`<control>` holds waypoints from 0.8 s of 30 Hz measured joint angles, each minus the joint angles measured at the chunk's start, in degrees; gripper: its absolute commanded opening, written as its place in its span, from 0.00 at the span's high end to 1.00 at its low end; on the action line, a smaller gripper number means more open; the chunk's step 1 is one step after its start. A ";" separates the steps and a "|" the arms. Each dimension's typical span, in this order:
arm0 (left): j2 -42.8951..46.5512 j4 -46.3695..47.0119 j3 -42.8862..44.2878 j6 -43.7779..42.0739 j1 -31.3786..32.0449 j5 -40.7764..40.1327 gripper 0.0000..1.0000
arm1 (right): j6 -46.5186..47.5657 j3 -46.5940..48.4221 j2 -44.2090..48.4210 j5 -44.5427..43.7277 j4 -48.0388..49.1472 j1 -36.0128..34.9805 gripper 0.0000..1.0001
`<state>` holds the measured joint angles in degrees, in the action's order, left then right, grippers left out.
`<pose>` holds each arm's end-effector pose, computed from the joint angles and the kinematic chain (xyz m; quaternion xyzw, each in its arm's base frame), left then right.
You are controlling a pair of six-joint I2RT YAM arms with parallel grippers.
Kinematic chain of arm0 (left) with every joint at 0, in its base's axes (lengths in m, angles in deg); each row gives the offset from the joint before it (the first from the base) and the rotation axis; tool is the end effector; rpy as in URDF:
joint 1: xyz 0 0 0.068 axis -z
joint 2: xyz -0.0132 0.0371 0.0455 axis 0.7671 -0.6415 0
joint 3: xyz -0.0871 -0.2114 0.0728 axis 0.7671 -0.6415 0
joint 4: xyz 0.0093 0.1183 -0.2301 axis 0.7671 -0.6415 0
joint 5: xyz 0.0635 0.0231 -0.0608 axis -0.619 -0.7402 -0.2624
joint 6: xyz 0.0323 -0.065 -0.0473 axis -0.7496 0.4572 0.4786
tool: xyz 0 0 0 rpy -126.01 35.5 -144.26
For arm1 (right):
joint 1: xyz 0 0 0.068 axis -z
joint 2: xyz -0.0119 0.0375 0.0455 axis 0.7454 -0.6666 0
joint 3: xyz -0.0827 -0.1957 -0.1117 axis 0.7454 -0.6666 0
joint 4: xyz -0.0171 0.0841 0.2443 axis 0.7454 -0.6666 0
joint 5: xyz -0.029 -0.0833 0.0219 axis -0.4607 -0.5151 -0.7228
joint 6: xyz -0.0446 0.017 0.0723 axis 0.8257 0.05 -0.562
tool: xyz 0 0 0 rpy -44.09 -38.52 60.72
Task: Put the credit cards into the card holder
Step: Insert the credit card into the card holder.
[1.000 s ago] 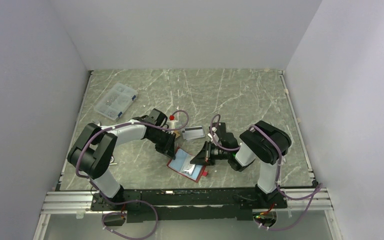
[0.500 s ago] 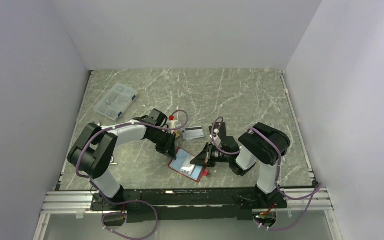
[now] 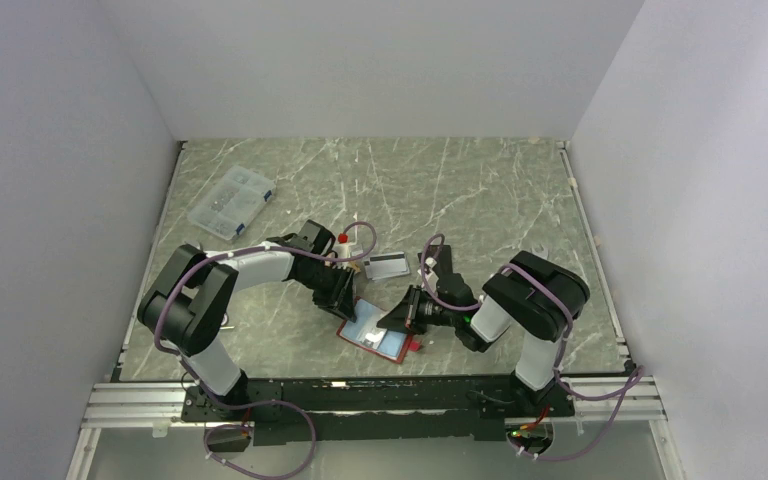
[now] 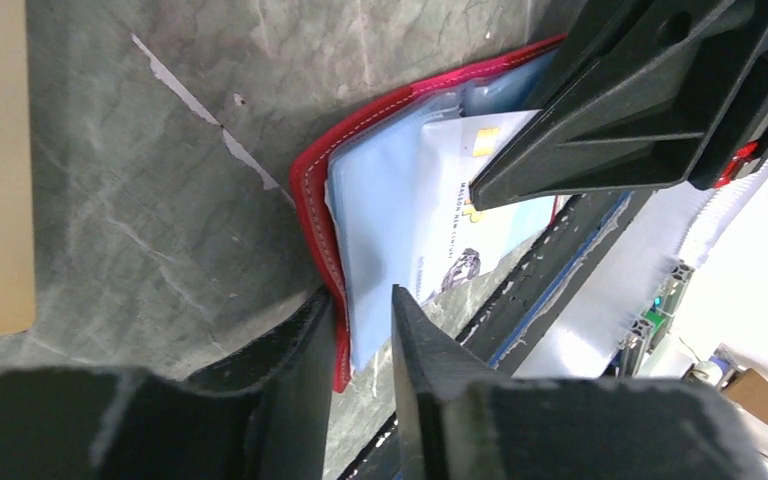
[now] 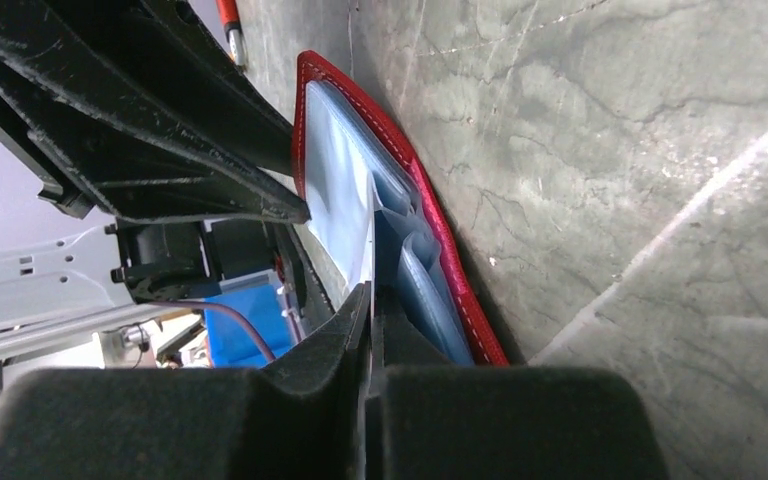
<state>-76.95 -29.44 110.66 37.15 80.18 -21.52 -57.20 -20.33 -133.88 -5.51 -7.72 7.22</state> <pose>0.2307 -0.1890 0.0785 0.1925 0.9114 -0.3627 0.0280 0.1752 0.2030 0.0328 0.0656 0.8264 0.5475 0.1139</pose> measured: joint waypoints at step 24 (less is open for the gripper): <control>0.00 0.07 -0.13 0.20 -1.84 3.06 1.00 | 9.62 11.61 20.96 -16.44 -46.25 -7.34 0.38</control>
<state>-76.95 -29.38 110.53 37.34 78.34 -18.46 -47.59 -8.73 -112.91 -21.95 -53.97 -0.12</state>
